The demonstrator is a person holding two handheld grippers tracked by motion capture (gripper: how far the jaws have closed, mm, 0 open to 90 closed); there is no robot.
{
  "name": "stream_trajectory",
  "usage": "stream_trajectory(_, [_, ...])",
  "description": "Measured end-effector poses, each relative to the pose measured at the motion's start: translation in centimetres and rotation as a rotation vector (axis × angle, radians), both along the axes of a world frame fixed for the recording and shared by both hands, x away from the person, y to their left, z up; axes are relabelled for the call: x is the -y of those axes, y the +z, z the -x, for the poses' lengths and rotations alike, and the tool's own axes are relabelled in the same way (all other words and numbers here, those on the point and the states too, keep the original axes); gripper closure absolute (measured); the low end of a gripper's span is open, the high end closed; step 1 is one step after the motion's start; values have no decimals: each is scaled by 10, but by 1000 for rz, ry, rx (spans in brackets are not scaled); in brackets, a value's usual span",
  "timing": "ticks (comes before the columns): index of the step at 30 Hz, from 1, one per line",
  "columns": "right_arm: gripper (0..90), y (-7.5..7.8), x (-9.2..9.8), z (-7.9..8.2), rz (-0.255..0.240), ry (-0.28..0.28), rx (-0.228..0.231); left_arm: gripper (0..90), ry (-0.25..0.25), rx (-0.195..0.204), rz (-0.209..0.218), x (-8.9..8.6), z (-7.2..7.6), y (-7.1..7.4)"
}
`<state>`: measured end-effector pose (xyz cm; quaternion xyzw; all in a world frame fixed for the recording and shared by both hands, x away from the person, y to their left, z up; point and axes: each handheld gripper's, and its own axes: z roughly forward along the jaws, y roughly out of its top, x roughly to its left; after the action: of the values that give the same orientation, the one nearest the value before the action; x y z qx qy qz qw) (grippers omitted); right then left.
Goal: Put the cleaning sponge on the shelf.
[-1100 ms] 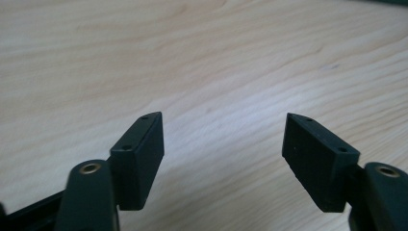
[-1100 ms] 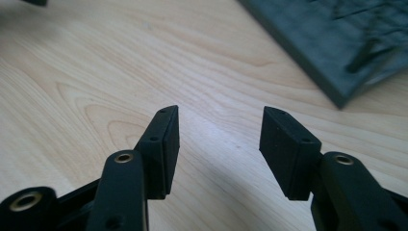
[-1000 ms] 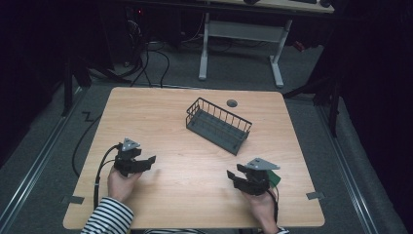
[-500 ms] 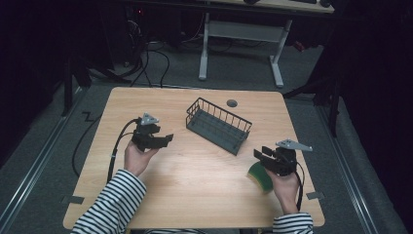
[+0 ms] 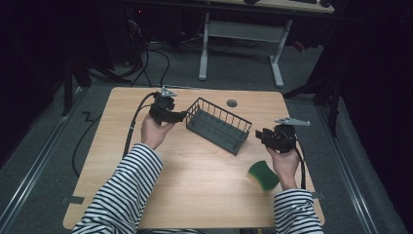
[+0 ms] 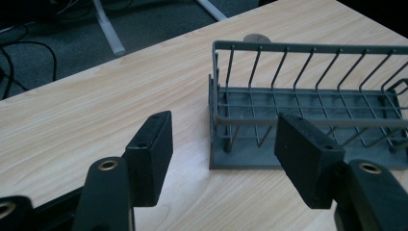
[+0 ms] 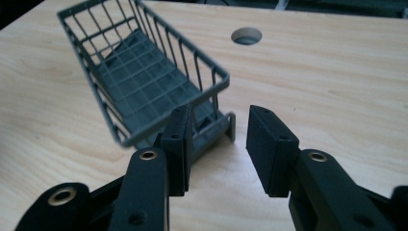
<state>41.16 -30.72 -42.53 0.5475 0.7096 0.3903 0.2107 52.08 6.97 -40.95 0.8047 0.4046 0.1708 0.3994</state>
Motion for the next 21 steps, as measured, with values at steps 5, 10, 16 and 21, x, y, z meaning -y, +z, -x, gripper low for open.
stream_trajectory(5, [632, 4, -4, -17, 11, -13, 2, 414, 14, -19, -30, 14, -16, -5])
stream_trajectory(10, [629, 0, -9, -35, 20, -38, -15, 438, 45, -35, -12, 18, -27, -12])
stream_trajectory(16, [624, -9, -12, -50, 17, -69, -34, 459, 62, -36, -47, 21, -35, -20])
stream_trajectory(21, [634, -9, -17, -58, 37, -75, -56, 515, 59, -48, -30, 22, -41, -25])
